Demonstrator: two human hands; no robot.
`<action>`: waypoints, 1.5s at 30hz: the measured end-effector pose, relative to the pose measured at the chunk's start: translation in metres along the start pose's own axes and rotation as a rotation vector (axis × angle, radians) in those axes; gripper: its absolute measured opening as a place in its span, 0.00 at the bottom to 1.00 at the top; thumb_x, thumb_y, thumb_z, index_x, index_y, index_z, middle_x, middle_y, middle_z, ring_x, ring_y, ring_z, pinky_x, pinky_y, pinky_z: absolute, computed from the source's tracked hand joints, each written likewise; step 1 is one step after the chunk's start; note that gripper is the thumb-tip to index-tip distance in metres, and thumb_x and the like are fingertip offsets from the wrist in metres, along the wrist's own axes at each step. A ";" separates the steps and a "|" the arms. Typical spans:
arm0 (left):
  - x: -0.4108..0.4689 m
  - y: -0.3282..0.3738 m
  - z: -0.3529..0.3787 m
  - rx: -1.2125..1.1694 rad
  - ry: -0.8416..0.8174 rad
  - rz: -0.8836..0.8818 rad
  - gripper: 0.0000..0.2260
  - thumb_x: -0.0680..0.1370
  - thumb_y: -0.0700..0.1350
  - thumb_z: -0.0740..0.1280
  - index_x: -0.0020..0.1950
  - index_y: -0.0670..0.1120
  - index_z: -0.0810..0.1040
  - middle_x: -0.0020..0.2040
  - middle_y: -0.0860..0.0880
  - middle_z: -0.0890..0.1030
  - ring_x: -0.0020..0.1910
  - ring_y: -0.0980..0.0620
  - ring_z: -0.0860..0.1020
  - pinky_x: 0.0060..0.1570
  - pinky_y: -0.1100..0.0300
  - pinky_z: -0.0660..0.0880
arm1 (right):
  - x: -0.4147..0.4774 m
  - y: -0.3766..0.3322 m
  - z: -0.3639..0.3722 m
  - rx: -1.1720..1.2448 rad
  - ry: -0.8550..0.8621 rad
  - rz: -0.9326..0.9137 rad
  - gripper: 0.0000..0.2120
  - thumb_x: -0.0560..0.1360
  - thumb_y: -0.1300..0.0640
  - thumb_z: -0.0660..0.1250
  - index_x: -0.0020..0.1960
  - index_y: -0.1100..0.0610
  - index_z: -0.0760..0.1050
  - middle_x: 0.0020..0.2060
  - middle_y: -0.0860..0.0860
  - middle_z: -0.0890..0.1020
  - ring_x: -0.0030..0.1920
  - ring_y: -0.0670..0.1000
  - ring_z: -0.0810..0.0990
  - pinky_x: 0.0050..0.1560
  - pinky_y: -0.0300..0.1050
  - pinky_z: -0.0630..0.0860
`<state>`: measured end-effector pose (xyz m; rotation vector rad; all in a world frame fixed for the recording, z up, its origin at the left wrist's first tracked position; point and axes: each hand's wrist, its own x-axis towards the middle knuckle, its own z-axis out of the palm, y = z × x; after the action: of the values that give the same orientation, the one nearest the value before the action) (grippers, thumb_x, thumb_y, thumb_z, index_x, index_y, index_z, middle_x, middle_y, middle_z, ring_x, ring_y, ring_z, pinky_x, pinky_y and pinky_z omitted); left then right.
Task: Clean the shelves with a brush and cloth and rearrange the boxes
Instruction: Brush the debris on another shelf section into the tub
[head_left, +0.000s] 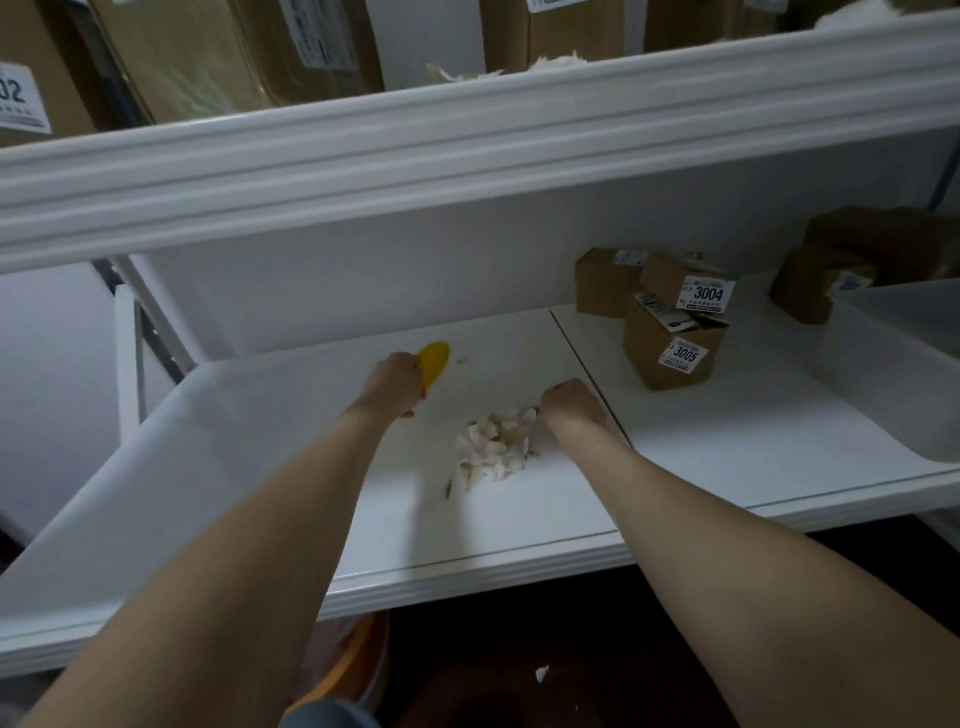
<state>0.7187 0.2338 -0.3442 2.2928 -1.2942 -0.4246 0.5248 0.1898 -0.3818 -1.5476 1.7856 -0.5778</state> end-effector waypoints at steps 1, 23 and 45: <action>-0.001 -0.006 0.001 0.019 0.005 -0.057 0.11 0.78 0.36 0.60 0.59 0.37 0.75 0.54 0.38 0.80 0.49 0.39 0.81 0.40 0.53 0.77 | -0.001 0.001 0.001 -0.013 0.010 -0.014 0.18 0.80 0.56 0.53 0.66 0.62 0.69 0.65 0.60 0.74 0.64 0.59 0.73 0.64 0.47 0.69; 0.056 -0.002 0.026 0.111 0.078 -0.012 0.17 0.79 0.45 0.61 0.66 0.38 0.72 0.61 0.36 0.77 0.60 0.39 0.76 0.56 0.53 0.72 | 0.024 -0.007 0.023 0.059 0.116 -0.185 0.13 0.80 0.56 0.55 0.61 0.55 0.72 0.62 0.59 0.73 0.64 0.59 0.69 0.58 0.47 0.66; 0.019 0.002 0.004 -0.058 -0.140 0.243 0.12 0.82 0.42 0.58 0.59 0.41 0.79 0.39 0.38 0.79 0.30 0.47 0.75 0.23 0.67 0.65 | 0.016 -0.006 0.015 0.013 0.205 -0.234 0.14 0.81 0.55 0.54 0.62 0.59 0.72 0.62 0.60 0.73 0.64 0.60 0.68 0.61 0.49 0.66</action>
<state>0.7246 0.2152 -0.3471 2.0557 -1.5854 -0.5377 0.5390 0.1750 -0.3906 -1.7544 1.7540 -0.8869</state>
